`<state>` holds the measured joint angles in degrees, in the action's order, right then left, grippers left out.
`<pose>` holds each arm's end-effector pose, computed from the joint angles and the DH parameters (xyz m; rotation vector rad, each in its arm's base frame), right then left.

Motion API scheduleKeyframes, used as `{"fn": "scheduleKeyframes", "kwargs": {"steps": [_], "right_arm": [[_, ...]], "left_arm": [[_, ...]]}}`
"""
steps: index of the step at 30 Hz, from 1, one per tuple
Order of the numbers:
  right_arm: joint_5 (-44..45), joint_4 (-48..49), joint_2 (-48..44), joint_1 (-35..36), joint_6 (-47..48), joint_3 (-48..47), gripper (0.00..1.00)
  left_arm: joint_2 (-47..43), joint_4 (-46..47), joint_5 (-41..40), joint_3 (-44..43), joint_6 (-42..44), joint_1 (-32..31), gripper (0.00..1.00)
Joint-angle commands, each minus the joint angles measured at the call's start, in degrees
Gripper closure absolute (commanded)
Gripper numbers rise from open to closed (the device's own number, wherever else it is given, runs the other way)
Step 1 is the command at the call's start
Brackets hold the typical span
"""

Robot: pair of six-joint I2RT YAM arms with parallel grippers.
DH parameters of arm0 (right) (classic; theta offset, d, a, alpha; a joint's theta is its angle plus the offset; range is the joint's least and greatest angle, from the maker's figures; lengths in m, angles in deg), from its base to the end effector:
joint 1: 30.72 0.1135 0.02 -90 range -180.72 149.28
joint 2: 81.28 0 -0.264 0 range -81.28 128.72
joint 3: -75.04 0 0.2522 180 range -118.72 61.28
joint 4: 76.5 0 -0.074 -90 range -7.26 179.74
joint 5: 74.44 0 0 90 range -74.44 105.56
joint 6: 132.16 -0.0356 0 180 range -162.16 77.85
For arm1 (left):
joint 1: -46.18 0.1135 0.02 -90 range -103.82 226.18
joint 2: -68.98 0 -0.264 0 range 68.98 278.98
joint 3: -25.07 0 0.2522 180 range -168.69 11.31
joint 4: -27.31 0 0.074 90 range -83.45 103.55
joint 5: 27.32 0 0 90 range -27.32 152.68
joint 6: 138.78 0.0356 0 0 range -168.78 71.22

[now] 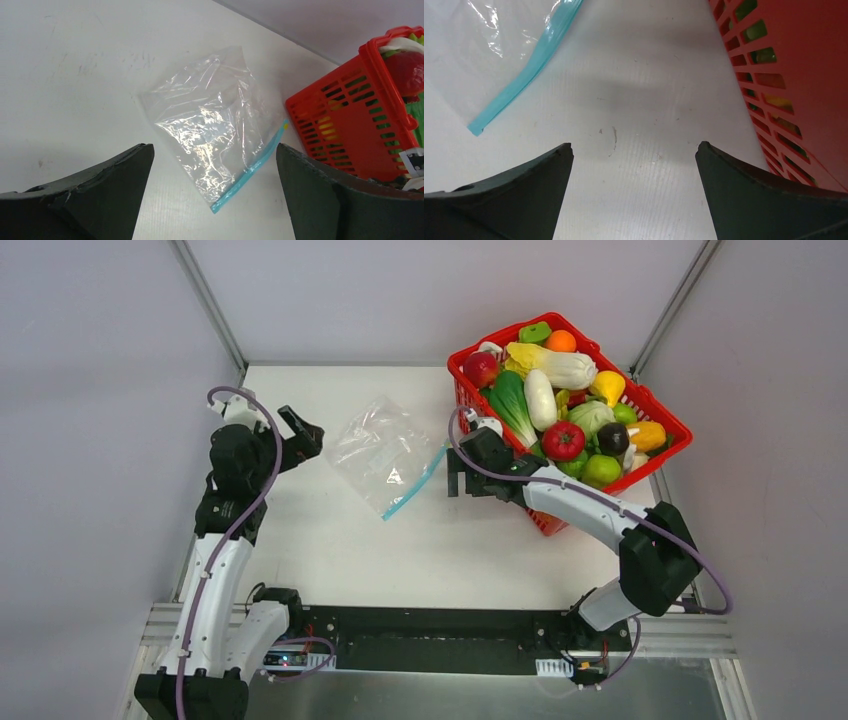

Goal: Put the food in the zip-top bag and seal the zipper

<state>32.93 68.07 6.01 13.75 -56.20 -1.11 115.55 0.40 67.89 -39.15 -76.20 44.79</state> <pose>0.2424 0.2230 0.2501 -0.4761 2.2921 0.1434 0.1867 -0.0078 0.3641 -0.3284 1.7217 -0.4476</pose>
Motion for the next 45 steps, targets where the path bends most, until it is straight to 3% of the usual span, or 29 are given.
{"fn": "scheduleKeyframes", "kwargs": {"steps": [1, 16, 23, 26, 30, 33, 36, 45], "right_arm": [[-0.2, 3.5, -2.8, -3.2, -0.5, -0.1, 0.02], [-3.0, 5.7, -1.1, -12.4, 3.5, -0.6, 0.02], [-23.7, 8.9, -3.1, -12.2, 2.2, -0.4, 0.02], [-27.2, 10.2, -4.2, -9.5, 1.2, -0.9, 0.02], [-22.9, 9.1, -4.8, -3.8, 2.3, -2.6, 0.01], [-18.7, 9.3, -5.9, -1.6, 0.5, -2.4, 0.1], [-14.5, 11.2, -9.0, -0.9, -2.3, 0.1, 0.18], [-5.6, 19.0, -21.3, -0.3, -2.6, 9.8, 0.26]], "left_arm": [[1.3, 1.9, 4.6, 0.7, 0.5, 0.4, 0.0], [1.6, 0.4, 7.0, 2.3, 3.5, 0.4, 0.0], [3.2, -0.1, 8.5, 2.5, 5.6, -0.3, 0.0], [5.3, -3.3, 2.1, -0.2, 10.0, -5.7, 0.0], [9.1, -6.0, -4.8, -3.1, 13.6, -14.9, 0.0], [11.0, -5.8, -4.9, -2.9, 15.6, -19.5, 0.06], [13.2, -5.9, -6.7, -3.1, 18.5, -24.7, 0.1], [27.6, 1.2, -10.9, -4.3, 19.1, -34.8, 0.12]]}}
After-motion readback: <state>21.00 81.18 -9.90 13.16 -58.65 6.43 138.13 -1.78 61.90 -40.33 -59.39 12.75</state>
